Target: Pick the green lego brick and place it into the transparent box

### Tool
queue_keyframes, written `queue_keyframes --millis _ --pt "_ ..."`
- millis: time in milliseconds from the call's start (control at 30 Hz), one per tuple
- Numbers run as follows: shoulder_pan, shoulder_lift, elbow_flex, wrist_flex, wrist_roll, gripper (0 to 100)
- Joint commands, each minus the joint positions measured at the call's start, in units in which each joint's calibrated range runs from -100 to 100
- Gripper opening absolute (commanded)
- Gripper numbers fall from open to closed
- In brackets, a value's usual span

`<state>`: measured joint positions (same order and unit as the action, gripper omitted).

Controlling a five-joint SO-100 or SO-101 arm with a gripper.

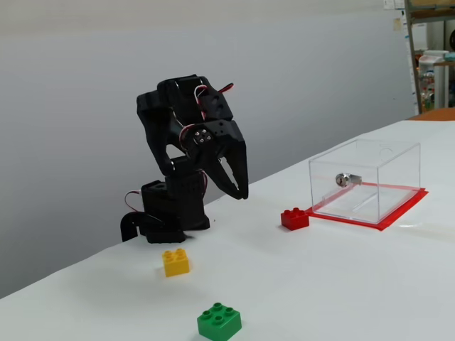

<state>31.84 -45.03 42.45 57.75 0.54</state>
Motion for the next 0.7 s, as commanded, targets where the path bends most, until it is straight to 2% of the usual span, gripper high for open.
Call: queue_keyframes --millis 0,333,567,667 --pt "2.9 4.6 -6.9 -0.3 2.8 1" --pt "8.6 15.0 -14.6 -0.4 18.1 1" --pt "11.0 22.1 -18.4 -0.6 24.2 1" --pt "11.2 24.3 -18.6 -0.6 25.0 1"
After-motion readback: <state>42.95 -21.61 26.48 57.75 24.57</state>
